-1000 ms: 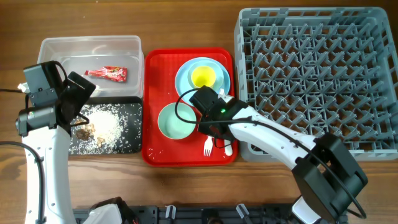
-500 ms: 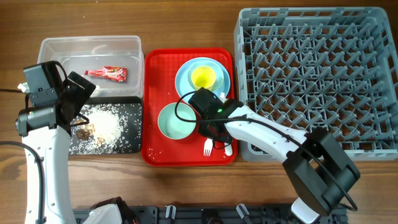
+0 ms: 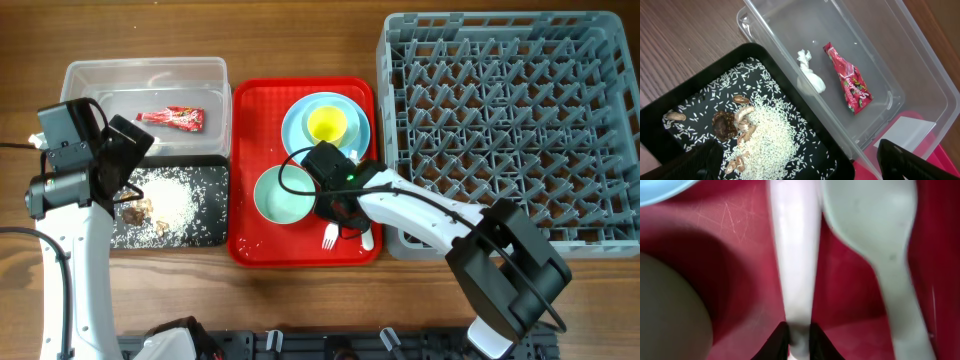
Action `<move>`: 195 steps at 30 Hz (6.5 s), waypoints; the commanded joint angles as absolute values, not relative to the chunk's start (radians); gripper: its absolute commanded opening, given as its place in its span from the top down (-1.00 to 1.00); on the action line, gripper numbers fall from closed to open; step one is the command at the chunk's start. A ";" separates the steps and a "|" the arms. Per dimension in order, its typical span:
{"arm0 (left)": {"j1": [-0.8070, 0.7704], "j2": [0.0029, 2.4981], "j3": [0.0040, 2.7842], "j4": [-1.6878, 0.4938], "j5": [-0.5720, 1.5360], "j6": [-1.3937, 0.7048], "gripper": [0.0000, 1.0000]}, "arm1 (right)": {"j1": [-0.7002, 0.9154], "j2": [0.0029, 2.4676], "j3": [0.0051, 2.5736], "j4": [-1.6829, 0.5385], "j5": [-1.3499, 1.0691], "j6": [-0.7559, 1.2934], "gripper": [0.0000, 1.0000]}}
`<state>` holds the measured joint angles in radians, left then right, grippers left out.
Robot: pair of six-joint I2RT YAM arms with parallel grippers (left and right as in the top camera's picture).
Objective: Sort waste into correct bins and load items into the dishwasher rack
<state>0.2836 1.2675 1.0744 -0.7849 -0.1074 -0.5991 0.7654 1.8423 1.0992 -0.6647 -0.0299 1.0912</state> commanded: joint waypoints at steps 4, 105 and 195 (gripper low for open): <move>0.289 1.258 1.083 -0.783 -0.110 -0.583 -0.99 | 0.774 1.864 1.088 -0.659 -0.052 1.110 0.91; 0.289 1.258 1.083 -0.783 -0.110 -0.583 -1.00 | 0.450 1.556 1.107 -0.805 0.227 0.393 0.29; 0.289 1.258 1.083 -0.783 -0.110 -0.583 -1.00 | 0.469 1.573 1.423 -0.961 0.025 0.368 0.91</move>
